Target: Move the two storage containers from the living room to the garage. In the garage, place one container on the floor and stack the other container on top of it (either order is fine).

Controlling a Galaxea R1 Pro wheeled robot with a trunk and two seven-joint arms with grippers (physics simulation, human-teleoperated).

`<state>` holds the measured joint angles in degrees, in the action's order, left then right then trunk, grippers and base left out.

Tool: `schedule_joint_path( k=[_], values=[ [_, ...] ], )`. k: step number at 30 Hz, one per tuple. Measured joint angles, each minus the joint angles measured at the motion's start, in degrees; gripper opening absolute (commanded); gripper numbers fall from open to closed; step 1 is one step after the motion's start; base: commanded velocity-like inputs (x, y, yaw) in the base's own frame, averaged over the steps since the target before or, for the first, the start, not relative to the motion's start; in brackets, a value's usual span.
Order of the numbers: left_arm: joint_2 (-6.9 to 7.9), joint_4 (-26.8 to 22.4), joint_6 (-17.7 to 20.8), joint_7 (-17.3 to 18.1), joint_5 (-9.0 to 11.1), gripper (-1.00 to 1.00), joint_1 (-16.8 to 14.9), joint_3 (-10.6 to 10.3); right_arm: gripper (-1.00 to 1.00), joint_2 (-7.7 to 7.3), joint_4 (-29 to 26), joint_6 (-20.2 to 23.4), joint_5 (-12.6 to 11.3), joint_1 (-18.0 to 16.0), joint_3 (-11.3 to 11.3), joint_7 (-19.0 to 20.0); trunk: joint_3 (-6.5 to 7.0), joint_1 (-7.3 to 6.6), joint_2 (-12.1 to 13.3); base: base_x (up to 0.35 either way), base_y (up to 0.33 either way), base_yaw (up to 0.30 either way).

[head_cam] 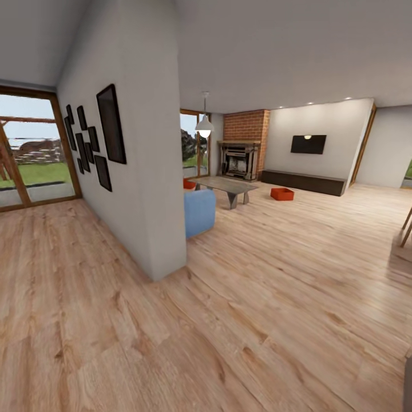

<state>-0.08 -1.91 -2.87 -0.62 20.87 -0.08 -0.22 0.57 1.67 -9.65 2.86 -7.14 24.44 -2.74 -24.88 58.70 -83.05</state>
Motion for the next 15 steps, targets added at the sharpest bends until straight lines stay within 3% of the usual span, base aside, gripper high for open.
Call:
schedule_joint_path(
  k=[15],
  values=[
    [0.00, 0.0, 0.0, 0.0, 0.0, 1.00, 0.0, 0.0, 1.00, 0.01, 0.0, 0.0, 0.0, 0.0, 0.0, 0.1, 0.00, 0.00, 0.0, 0.325, 0.000, 0.000]
  ],
)
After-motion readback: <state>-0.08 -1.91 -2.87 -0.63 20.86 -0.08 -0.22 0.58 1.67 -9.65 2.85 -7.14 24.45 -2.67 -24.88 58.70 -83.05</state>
